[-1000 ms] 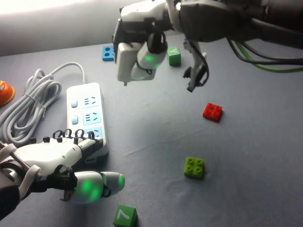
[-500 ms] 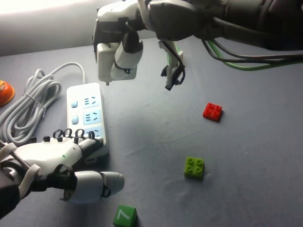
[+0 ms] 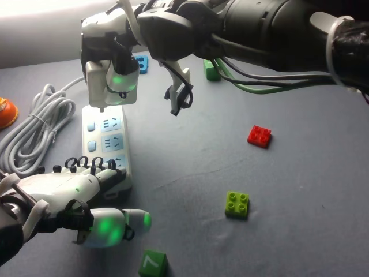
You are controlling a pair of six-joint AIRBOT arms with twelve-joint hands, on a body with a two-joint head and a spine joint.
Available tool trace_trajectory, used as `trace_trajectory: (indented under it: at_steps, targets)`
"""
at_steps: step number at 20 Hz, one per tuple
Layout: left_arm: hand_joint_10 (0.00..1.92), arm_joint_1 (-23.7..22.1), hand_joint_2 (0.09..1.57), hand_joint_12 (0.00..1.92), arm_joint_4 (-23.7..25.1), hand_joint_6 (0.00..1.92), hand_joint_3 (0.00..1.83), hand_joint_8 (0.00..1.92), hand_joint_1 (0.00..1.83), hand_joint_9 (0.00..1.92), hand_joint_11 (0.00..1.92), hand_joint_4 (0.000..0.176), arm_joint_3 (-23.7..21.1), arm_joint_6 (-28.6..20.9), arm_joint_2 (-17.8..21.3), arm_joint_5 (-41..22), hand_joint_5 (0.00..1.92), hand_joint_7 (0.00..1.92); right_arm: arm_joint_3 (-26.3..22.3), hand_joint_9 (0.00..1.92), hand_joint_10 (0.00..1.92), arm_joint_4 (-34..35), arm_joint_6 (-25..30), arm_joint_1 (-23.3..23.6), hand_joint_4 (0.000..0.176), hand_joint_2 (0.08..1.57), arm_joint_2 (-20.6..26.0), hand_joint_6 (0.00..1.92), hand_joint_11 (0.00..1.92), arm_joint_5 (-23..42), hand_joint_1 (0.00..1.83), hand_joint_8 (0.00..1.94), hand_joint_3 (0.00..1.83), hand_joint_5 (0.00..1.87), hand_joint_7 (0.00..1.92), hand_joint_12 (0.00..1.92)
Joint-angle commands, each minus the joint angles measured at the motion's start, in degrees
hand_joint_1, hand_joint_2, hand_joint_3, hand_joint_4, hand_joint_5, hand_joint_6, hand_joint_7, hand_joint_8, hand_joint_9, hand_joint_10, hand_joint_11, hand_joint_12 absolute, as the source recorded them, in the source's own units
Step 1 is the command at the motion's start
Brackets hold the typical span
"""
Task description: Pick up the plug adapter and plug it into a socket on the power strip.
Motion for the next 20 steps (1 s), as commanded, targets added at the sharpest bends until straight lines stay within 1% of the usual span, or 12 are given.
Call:
trace_trajectory:
  at_steps: [1,2,3,5,7,10,12,14,15,16,17,20]
  targets:
    - [0.0,0.0,1.23,0.0,0.6,0.0,0.0,0.0,0.0,0.0,0.0,0.0,0.5,-0.1,-0.5,-1.1,0.0,0.0,0.6,1.0,0.97,0.3,0.3,0.3,0.0,1.1,-0.1,0.82,0.86,6.5,1.25,1.07,0.0,1.0,1.04,1.42]
    - [0.0,0.0,1.23,0.0,0.6,0.0,0.0,0.0,0.0,0.0,0.0,0.0,0.5,-0.1,-0.5,-1.1,0.01,0.01,0.7,0.98,0.96,0.3,0.3,0.2,0.0,1.1,-0.2,0.81,0.84,6.4,1.25,1.09,0.0,1.01,1.03,1.41]
    - [0.0,0.1,1.23,0.0,0.6,0.0,0.0,0.0,0.0,0.0,0.0,0.0,0.5,-0.1,-0.5,-1.1,0.0,0.0,0.7,0.93,1.21,0.3,0.3,0.1,0.0,1.12,-0.3,0.87,0.83,6.2,1.35,1.1,0.01,0.94,0.95,1.42]
    - [0.0,0.1,1.23,0.0,0.6,0.0,0.0,0.0,0.0,0.0,0.0,0.0,0.5,-0.1,-0.5,-1.1,0.0,0.0,0.7,0.92,1.27,0.3,0.3,-0.1,0.0,1.12,-0.4,0.88,0.84,5.7,1.37,1.09,0.0,0.93,0.94,1.4]
    - [0.0,0.0,1.23,0.0,0.6,0.0,0.0,0.0,0.0,0.0,0.0,0.0,0.6,-0.1,-0.7,-1.1,0.0,0.0,0.7,0.99,0.96,0.3,0.3,-0.1,0.0,1.09,-0.5,0.78,0.87,5.7,1.26,1.04,0.0,1.03,1.05,1.37]
    - [0.0,-0.1,1.22,0.0,0.6,0.0,0.0,0.0,0.0,0.0,0.0,0.0,0.7,-0.1,-0.9,-1.1,0.0,0.0,1.0,1.01,0.91,0.3,0.3,-0.4,0.0,1.09,-0.8,0.74,0.89,5.7,1.26,1.05,0.0,1.05,1.06,1.34]
    - [0.0,-0.1,1.22,0.01,0.6,0.0,0.0,0.0,0.0,0.0,0.02,0.0,0.8,-0.1,-1.0,-1.1,0.01,0.0,1.4,0.92,1.26,0.3,0.3,-0.5,0.0,1.11,-1.2,0.85,0.85,5.7,1.37,1.05,0.0,0.93,0.98,1.39]
    - [0.0,-0.2,1.23,0.0,0.6,0.0,0.0,0.0,0.0,0.0,0.01,0.0,0.9,-0.1,-1.1,-1.1,0.0,0.0,2.3,0.91,1.29,0.3,0.3,-0.5,0.0,1.12,-1.7,0.88,0.82,5.8,1.38,1.08,0.0,0.92,0.95,1.42]
    - [0.0,-0.3,1.22,0.0,0.6,0.0,0.0,0.0,0.0,0.0,0.0,0.0,1.0,-0.1,-1.2,-1.1,0.0,0.0,2.9,0.92,1.11,0.3,0.3,-0.5,0.0,1.12,-2.0,0.87,0.82,6.0,1.27,1.13,0.0,0.96,0.99,1.42]
    - [0.0,-0.3,1.22,0.0,0.6,0.0,0.0,0.0,0.0,0.0,0.0,0.0,1.1,-0.1,-1.3,-1.1,0.0,0.0,3.2,0.92,1.23,0.3,0.3,-0.6,0.0,1.12,-2.1,0.86,0.84,6.2,1.36,1.08,0.0,0.94,0.97,1.39]
    - [0.0,-0.4,1.22,0.0,1.0,0.0,0.0,0.0,0.0,0.0,0.0,0.0,1.2,-0.1,-1.3,-1.1,0.0,0.0,3.2,0.95,1.05,0.3,0.3,-0.7,0.0,1.1,-2.1,0.83,0.83,6.1,1.27,1.07,0.0,0.98,1.03,1.4]
    - [0.0,-0.4,1.23,0.0,1.0,0.0,0.0,0.0,0.0,0.0,0.0,0.0,1.2,-0.2,-1.3,-1.1,0.0,0.0,3.2,0.95,0.98,0.1,0.3,-0.9,0.0,1.12,-2.1,0.9,0.79,5.9,1.25,1.11,0.0,0.94,1.02,1.45]
